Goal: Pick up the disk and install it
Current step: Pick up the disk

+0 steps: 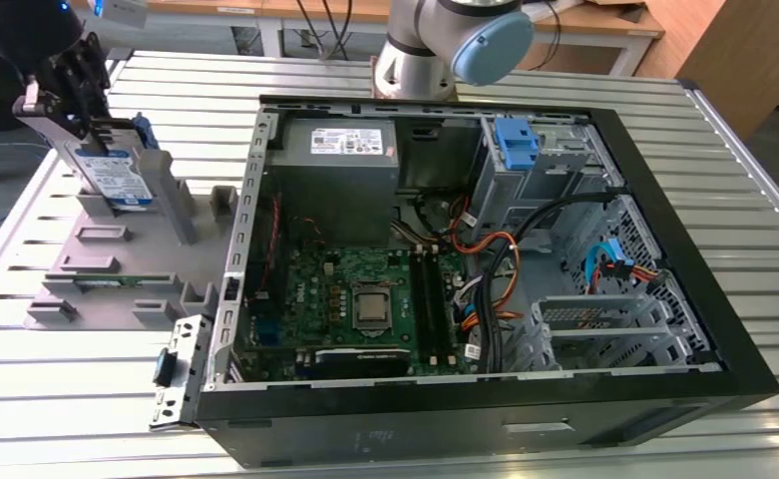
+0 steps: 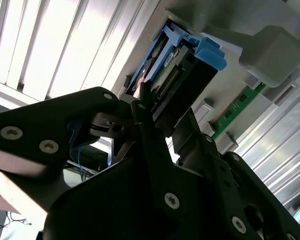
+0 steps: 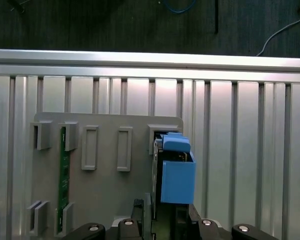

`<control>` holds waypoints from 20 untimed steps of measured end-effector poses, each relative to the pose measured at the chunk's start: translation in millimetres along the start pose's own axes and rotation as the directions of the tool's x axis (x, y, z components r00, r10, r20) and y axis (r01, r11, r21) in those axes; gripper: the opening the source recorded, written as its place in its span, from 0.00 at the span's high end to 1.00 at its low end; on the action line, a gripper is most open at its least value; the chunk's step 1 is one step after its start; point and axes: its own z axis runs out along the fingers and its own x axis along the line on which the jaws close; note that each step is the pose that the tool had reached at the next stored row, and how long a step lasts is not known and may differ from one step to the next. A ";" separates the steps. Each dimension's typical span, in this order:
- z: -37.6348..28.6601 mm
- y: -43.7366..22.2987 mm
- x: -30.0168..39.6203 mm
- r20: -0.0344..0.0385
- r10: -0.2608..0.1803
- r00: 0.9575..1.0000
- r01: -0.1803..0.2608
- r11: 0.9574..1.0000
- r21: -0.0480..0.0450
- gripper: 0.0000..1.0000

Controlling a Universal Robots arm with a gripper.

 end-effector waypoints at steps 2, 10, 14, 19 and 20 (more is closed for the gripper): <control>-1.8 0.0 -0.1 0.000 0.000 1.000 0.000 1.000 0.000 0.57; -4.6 -0.7 0.0 0.000 0.000 1.000 0.000 1.000 0.000 0.57; -3.9 -4.3 -0.1 0.000 0.000 1.000 0.000 1.000 0.000 0.57; -3.6 -6.1 -0.1 0.000 0.000 1.000 0.000 1.000 0.000 0.57; -3.6 -6.2 -0.1 0.000 0.000 1.000 0.000 1.000 0.000 0.57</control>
